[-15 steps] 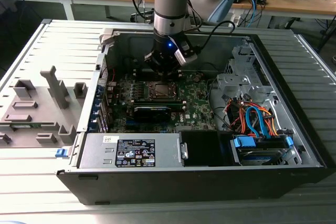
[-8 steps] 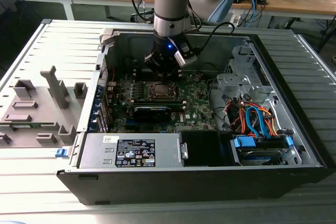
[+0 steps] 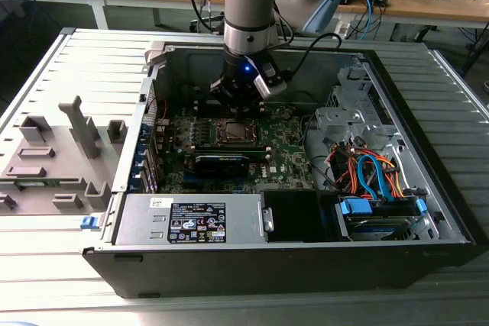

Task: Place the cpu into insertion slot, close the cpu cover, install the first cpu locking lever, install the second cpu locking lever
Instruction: 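Install the first cpu locking lever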

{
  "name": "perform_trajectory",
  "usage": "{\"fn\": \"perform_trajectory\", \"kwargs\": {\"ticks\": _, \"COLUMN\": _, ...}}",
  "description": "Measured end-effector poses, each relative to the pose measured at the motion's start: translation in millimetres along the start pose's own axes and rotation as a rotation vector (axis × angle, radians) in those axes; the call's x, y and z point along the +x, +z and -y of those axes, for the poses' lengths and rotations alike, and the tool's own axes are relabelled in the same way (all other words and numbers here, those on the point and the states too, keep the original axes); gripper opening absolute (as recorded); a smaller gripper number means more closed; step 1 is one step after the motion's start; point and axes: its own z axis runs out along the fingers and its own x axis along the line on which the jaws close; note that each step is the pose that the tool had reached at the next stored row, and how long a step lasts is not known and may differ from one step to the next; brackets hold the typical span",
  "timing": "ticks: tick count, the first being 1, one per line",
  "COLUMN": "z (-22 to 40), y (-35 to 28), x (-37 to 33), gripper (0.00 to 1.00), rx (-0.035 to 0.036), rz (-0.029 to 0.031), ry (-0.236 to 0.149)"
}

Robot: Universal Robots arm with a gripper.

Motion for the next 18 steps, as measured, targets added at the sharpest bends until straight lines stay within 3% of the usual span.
{"fn": "perform_trajectory", "kwargs": {"ticks": 9, "z": 0.8, "y": 3.0, "x": -6.8, "gripper": 0.11, "rx": 0.001, "rz": -0.0014, "ry": 0.0}}
{"fn": "perform_trajectory", "kwargs": {"ticks": 11, "z": 0.9, "y": 2.3, "x": -8.5, "gripper": 0.11, "rx": -0.0016, "rz": -0.0012, "ry": 0.0}}
{"fn": "perform_trajectory", "kwargs": {"ticks": 15, "z": 0.0, "y": 1.0, "x": -9.7, "gripper": 0.11, "rx": -0.0151, "rz": 0.0012, "ry": 0.0}}
{"fn": "perform_trajectory", "kwargs": {"ticks": 18, "z": 0.2, "y": -8.1, "x": -9.3, "gripper": 0.11, "rx": -0.0194, "rz": 0.0009, "ry": 0.0}}
